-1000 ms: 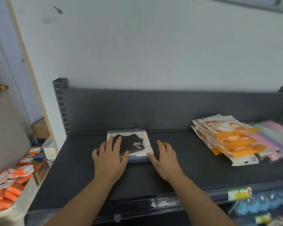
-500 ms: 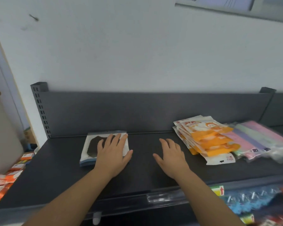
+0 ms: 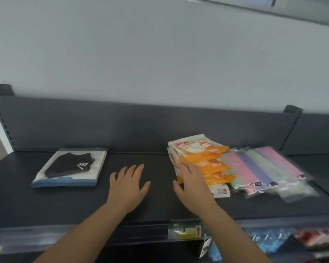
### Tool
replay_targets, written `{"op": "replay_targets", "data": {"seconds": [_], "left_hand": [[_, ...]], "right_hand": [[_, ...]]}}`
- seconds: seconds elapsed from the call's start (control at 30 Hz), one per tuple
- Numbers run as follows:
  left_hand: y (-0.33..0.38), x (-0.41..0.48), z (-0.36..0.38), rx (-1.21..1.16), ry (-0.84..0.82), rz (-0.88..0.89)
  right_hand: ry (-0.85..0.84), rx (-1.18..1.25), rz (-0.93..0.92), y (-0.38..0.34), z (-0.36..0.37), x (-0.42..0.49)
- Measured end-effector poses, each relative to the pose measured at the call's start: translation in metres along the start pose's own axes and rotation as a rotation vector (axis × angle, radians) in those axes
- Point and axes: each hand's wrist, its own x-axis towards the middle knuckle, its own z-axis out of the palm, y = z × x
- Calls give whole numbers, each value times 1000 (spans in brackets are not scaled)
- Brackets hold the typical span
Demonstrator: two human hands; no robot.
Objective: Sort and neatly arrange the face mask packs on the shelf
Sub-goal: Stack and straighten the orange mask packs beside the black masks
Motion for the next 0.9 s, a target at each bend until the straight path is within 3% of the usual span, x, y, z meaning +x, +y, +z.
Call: {"op": "replay_targets", "data": {"seconds": [0.2, 0.47, 0.63, 0.9], "left_hand": [[22, 19, -6, -66, -3, 1], [34, 55, -30, -74, 61, 101], [39, 69, -30, -69, 33, 149], [58, 78, -26, -106, 10, 202]], "right_hand": [[217, 115, -85, 14, -25, 8], [450, 92, 139, 55, -71, 38], [346, -1, 326, 76, -83, 57], [282, -53, 350, 92, -79, 63]]}}
